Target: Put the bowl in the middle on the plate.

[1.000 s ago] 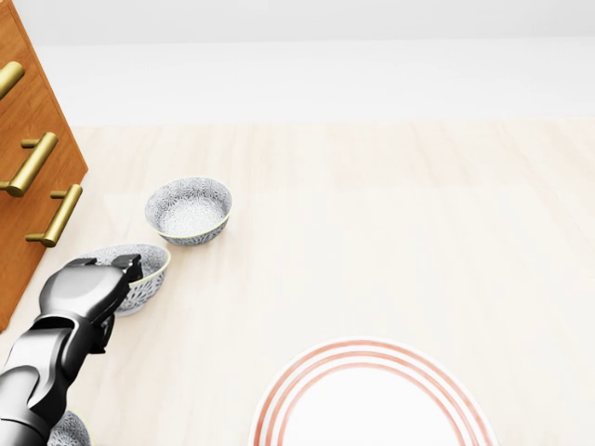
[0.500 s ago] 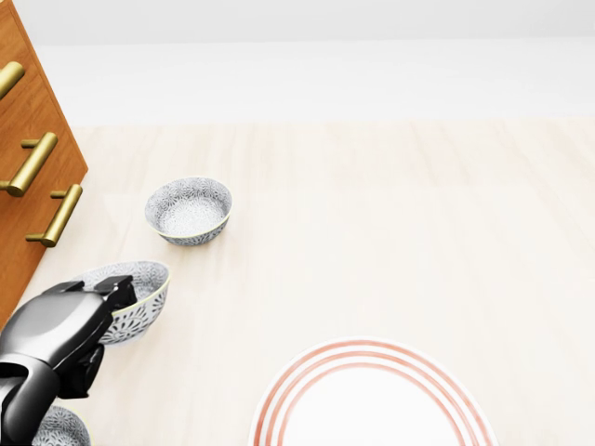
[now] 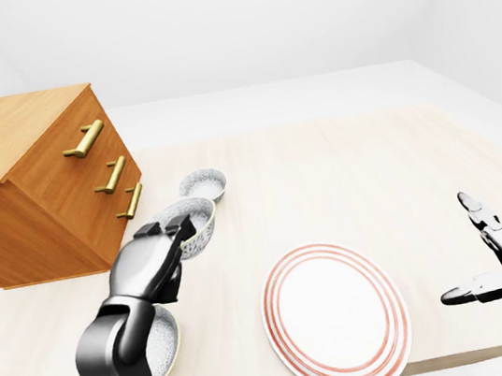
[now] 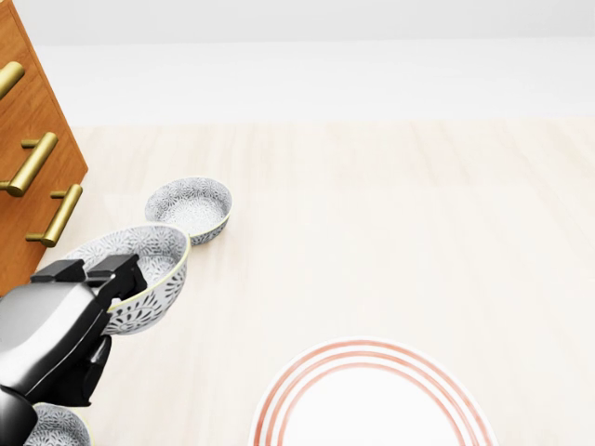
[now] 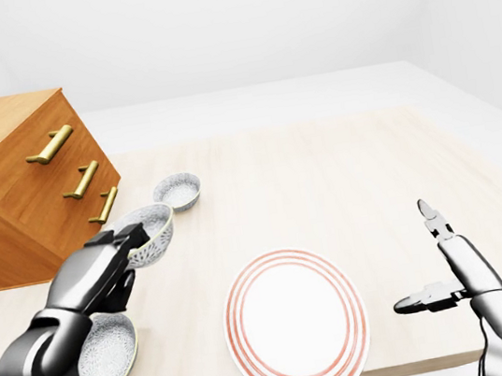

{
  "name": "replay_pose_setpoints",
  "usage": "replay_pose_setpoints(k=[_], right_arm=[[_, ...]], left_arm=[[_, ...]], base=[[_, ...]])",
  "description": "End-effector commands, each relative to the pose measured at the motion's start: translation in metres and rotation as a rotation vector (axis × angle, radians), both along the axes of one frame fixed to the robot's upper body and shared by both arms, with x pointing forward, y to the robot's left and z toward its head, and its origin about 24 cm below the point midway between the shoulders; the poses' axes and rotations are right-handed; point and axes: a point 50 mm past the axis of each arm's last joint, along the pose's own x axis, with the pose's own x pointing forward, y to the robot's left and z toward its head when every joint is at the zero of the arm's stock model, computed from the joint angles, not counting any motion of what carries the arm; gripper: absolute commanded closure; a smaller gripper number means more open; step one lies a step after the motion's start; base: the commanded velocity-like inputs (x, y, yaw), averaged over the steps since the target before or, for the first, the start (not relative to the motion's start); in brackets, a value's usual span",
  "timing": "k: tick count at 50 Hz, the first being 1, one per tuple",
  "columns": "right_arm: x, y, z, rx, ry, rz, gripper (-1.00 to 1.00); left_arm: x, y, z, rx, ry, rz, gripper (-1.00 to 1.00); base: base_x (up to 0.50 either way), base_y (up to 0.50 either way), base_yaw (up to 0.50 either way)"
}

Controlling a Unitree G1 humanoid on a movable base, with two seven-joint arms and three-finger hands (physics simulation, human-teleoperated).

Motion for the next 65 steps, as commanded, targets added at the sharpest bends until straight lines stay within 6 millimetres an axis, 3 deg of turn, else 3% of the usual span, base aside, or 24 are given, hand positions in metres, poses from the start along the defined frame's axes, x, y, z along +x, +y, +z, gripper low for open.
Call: replay_pose_setpoints(k=[1,8,18,37,49,65], right_arm=[[0.0,0.0,0.0,-0.002,0.004,-0.001,-1.0],[0.001,0.0,-0.002,-0.001,0.005,-0.001,-1.0],[0.001,-0.001,-0.002,0.001,0.006,-0.002,-1.0],[0.0,0.0,0.0,0.001,0.008,-0.001,-1.0],[0.0,0.0,0.001,0.0,0.008,-0.001,-1.0],[0.001,0.0,-0.001,0.0,0.012,-0.001,-1.0]], left_arm=[[-0.022,-0.028,0.038,-0.028,-0.18,-0.091,1.0],[-0.026,-0.034,0.037,-0.018,-0.189,-0.098,1.0],[-0.035,-0.059,0.048,-0.019,-0.233,-0.182,1.0],[-0.035,-0.092,0.015,-0.032,-0.22,-0.25,1.0],[-0.048,-0.102,0.016,-0.073,-0.26,-0.294,1.0],[-0.049,-0.128,0.007,-0.063,-0.279,-0.378,1.0]], base=[[0.0,0.0,0.0],[0.0,0.0,0.0],[0.0,0.0,0.0],[0.0,0.0,0.0],[0.0,0.0,0.0],[0.0,0.0,0.0]])
